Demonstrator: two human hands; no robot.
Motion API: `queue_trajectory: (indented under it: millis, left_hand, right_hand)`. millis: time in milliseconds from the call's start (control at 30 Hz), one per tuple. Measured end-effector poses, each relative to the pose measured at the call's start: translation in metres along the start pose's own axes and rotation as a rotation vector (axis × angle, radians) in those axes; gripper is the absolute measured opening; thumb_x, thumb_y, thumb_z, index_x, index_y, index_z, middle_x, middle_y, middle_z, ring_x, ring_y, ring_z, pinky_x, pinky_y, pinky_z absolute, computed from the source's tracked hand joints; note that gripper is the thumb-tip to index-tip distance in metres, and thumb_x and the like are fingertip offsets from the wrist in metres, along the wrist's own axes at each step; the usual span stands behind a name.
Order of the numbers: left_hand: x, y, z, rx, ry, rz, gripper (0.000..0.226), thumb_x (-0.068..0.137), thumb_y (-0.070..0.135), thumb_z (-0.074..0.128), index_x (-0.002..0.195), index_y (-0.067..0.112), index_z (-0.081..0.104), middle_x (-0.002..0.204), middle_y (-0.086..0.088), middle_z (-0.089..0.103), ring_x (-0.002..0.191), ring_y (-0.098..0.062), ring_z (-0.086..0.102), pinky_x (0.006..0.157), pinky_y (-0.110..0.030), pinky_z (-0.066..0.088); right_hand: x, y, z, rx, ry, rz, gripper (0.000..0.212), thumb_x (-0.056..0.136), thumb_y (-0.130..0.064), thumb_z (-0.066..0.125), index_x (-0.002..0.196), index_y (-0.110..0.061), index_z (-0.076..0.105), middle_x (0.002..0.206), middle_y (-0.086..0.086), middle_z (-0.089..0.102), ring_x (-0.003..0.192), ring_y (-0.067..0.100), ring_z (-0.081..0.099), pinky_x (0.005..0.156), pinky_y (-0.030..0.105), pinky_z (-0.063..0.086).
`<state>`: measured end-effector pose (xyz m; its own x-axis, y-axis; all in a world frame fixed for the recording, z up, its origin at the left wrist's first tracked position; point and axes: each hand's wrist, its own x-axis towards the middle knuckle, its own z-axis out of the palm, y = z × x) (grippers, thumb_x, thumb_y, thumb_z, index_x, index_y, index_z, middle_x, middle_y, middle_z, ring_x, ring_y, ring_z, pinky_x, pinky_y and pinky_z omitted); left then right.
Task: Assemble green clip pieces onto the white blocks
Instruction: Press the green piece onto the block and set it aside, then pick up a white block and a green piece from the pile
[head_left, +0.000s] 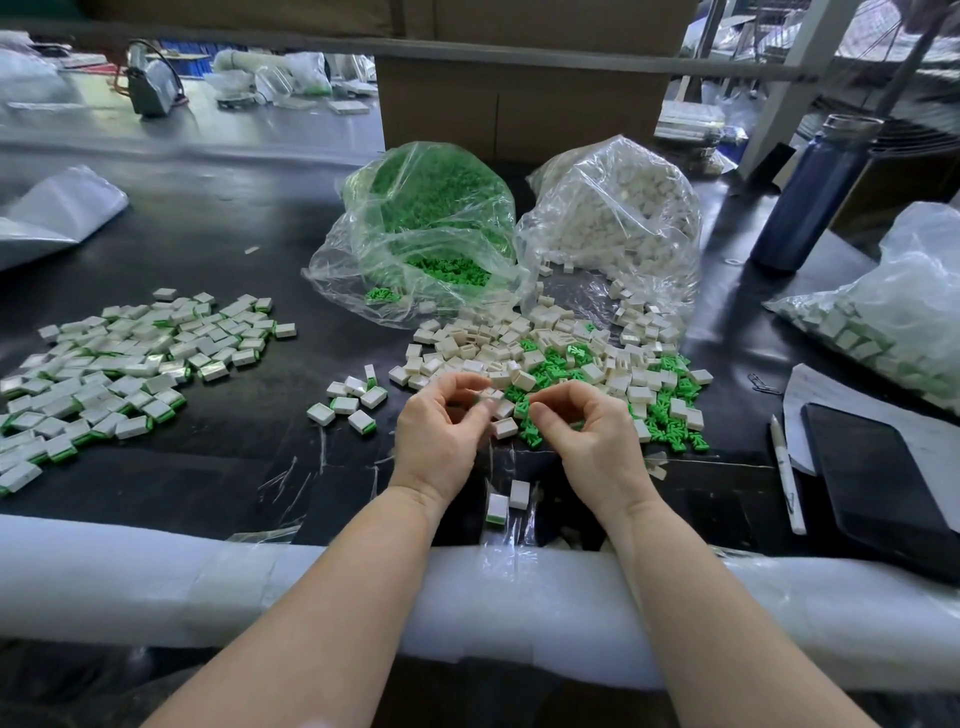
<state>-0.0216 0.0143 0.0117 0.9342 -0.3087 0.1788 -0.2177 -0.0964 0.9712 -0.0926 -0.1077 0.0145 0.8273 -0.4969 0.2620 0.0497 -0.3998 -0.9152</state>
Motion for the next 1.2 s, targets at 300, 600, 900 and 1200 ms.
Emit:
queue_trajectory:
  millis: [300,600,900,1200]
  left_hand:
    - [0.01,-0.005,-0.014,0.342,0.463,-0.079,0.025,0.089,0.001,0.053,0.11,0.003,0.065,0.118,-0.01,0.043,0.104,-0.021,0.05,0.085,-0.006,0.027]
    - [0.006,-0.004,-0.008,0.697,0.337,-0.234,0.035,0.085,0.018,0.059,0.118,0.006,0.055,0.137,-0.01,0.026,0.126,-0.032,0.022,0.102,-0.043,0.026]
    - [-0.002,-0.005,0.004,0.642,0.062,0.155,0.011,0.085,0.019,0.064,0.093,0.014,0.07,0.098,-0.005,0.062,0.097,-0.024,0.051,0.087,-0.035,0.042]
    - [0.0,-0.007,0.004,0.637,-0.093,0.116,0.012,0.082,0.03,0.068,0.09,0.021,0.07,0.094,0.002,0.064,0.095,-0.021,0.055,0.089,-0.04,0.044]
  right_hand:
    - [0.003,0.003,-0.004,-0.12,0.171,0.03,0.007,0.084,-0.012,0.067,0.081,-0.018,0.066,0.075,-0.008,0.063,0.077,0.016,0.06,0.077,0.034,0.052]
    - [0.004,0.007,-0.006,-0.277,0.192,0.033,0.007,0.085,-0.014,0.066,0.079,-0.017,0.066,0.074,-0.006,0.062,0.075,0.016,0.057,0.077,0.037,0.05]
    - [0.0,0.006,0.001,-0.661,0.018,-0.016,0.018,0.08,-0.038,0.07,0.082,-0.02,0.067,0.084,-0.008,0.058,0.094,0.014,0.052,0.084,0.027,0.029]
    - [0.0,0.006,0.004,-0.767,-0.006,0.013,0.021,0.083,-0.043,0.065,0.087,-0.023,0.064,0.096,-0.008,0.06,0.1,0.015,0.05,0.08,0.028,0.021]
